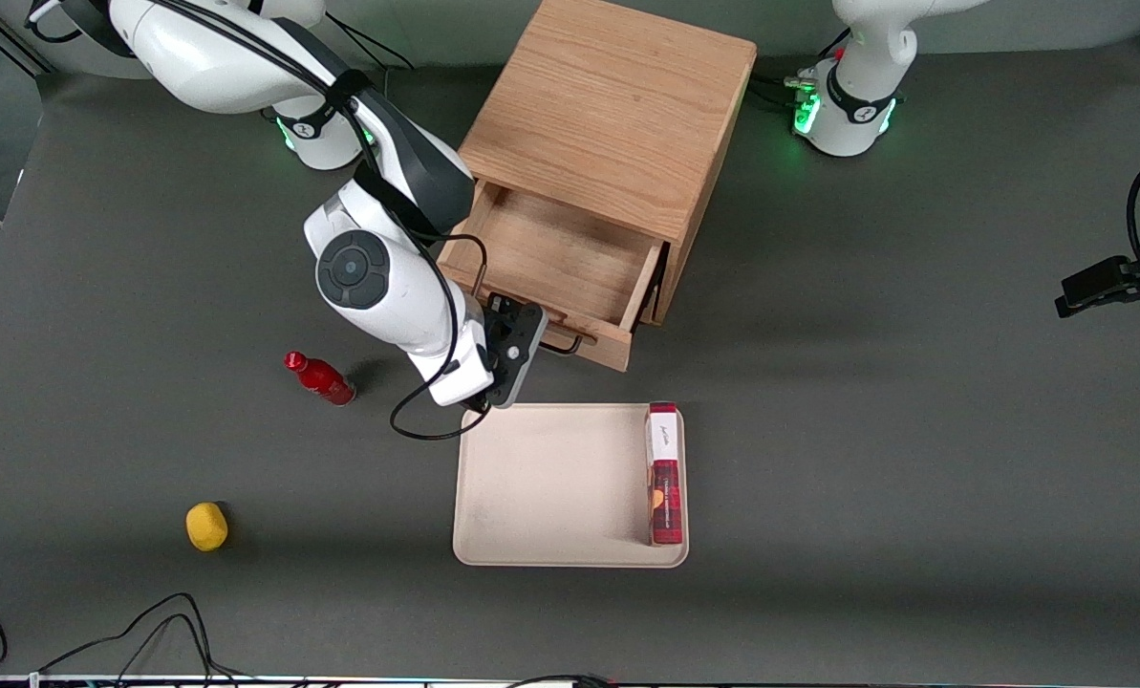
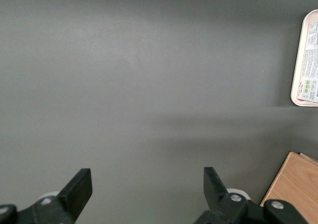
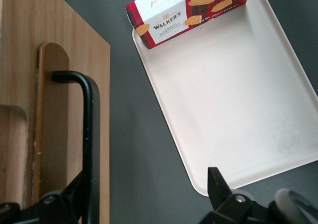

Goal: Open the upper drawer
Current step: 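Pull the upper drawer outward from the cabinet with the right gripper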

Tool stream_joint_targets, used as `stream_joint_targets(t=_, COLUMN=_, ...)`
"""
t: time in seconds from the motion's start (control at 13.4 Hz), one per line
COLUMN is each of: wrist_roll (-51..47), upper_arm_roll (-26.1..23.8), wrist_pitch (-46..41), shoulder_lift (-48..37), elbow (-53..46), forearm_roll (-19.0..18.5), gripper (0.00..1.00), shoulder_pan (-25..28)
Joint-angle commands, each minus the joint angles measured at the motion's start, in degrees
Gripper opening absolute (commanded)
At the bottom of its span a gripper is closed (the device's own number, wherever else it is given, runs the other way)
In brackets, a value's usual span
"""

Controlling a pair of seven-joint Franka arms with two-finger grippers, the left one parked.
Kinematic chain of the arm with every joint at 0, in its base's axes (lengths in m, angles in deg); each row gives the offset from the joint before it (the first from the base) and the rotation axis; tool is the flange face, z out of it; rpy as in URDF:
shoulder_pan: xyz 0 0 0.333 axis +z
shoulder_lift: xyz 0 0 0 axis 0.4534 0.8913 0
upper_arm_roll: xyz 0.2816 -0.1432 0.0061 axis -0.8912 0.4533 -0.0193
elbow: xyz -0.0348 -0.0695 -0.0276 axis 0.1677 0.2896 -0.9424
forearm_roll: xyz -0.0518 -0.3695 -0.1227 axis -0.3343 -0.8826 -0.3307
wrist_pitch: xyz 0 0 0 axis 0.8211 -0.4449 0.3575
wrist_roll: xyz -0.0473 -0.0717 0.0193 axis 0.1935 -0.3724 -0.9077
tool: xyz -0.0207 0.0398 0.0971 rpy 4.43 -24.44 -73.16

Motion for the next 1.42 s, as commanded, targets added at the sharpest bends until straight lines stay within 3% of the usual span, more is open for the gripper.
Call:
stream_joint_targets(t=0.0, wrist_roll=1.09, upper_arm_roll=-0.11, wrist_pitch=-0.06, shoulder_lift=2.08, elbow=-3.01, forearm_roll=-1.28, gripper=1.0, shoulder_pan=-0.24)
stream_joint_targets(t=1.34, wrist_roll=1.44, upper_arm_roll=1.56, wrist_pitch=-0.32, shoulder_lift=4.45, elbow=-7.41, forearm_roll=-3.13, gripper=1.0, shoulder_pan=-0.77)
